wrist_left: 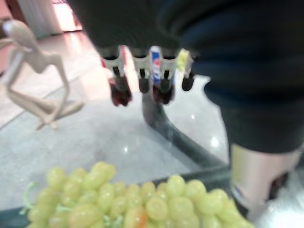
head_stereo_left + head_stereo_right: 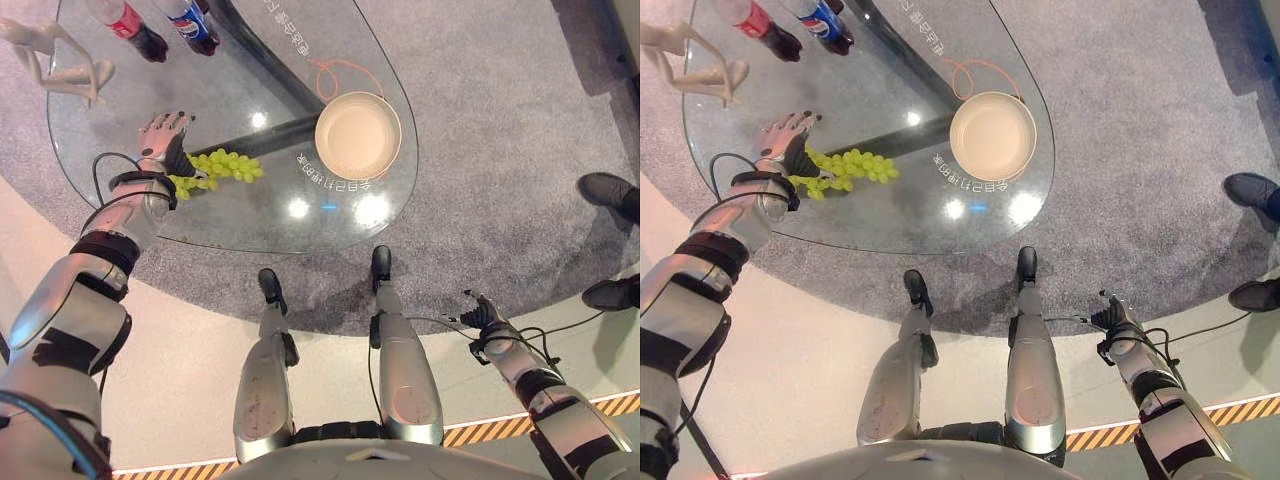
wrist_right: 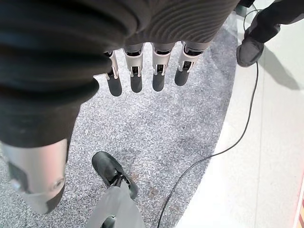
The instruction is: Pick up fruits into the plate
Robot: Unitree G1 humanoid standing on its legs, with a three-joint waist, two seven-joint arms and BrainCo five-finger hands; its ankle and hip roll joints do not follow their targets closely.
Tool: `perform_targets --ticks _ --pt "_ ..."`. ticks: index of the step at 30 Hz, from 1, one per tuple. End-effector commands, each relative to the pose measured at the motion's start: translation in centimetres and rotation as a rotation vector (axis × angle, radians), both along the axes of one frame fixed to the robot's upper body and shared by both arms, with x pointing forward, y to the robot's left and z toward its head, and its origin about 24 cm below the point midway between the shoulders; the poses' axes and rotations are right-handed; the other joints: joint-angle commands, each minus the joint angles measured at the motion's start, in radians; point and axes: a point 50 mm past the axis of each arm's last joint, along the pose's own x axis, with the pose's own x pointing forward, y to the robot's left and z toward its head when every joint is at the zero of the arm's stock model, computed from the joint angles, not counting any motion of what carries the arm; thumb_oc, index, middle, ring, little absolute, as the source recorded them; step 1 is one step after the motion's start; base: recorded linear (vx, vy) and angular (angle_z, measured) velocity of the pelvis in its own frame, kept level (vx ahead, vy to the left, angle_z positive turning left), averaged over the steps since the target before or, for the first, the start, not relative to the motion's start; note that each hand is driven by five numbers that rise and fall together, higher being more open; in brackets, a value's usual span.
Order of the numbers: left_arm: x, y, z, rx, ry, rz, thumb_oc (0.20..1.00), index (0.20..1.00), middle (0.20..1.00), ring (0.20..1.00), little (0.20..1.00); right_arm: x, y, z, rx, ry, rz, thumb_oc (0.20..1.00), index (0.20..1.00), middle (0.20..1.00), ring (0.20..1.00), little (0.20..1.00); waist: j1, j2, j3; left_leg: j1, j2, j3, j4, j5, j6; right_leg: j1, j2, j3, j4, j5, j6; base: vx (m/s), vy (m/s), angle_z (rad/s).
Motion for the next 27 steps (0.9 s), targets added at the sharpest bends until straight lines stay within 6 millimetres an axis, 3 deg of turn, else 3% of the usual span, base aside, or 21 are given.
perform_targets --ticks 1,11,21,27 --pt "-0.9 4.3 3.0 0.14 -0.035 0.16 1.0 1.0 1.0 1.0 1.0 -0.5 -1.7 0.5 -0.048 -0.004 -0.048 1.0 1.0 1.0 1.0 1.0 -0.014 -0.033 -0.001 -0.139 -0.093 0.024 0.181 -0.14 0.039 -0.106 0.038 -0.013 0.183 -0.144 -0.015 0.0 0.021 -0.03" --pt "-2.0 7.3 3.5 0.388 -0.04 0.328 1.0 1.0 1.0 1.0 1.0 -0.5 -1.8 1.0 -0.047 -0.039 -0.04 1.0 1.0 1.0 1.0 1.0 -0.031 -0.04 -0.001 -0.244 -0.101 0.019 0.267 -0.157 0.043 -0.206 0.048 -0.001 0.245 -0.155 -0.029 0.0 0.005 -0.01" --pt "-3.1 8.9 2.7 0.484 -0.032 0.442 1.0 1.0 1.0 1.0 1.0 0.1 -1.8 1.7 -0.058 -0.077 -0.024 1.0 1.0 1.0 1.0 1.0 -0.042 -0.036 -0.001 -0.316 -0.103 0.018 0.295 -0.154 0.044 -0.281 0.057 0.018 0.271 -0.152 -0.032 0.0 0.015 -0.01" --pt "-4.3 10.2 3.1 0.487 -0.146 0.564 1.0 1.0 1.0 1.0 1.0 0.2 -1.8 2.0 -0.058 -0.086 -0.016 1.0 1.0 1.0 1.0 1.0 -0.045 -0.037 -0.001 -0.345 -0.11 0.013 0.31 -0.156 0.046 -0.312 0.065 0.028 0.284 -0.153 -0.036 0.01 0.029 -0.01"
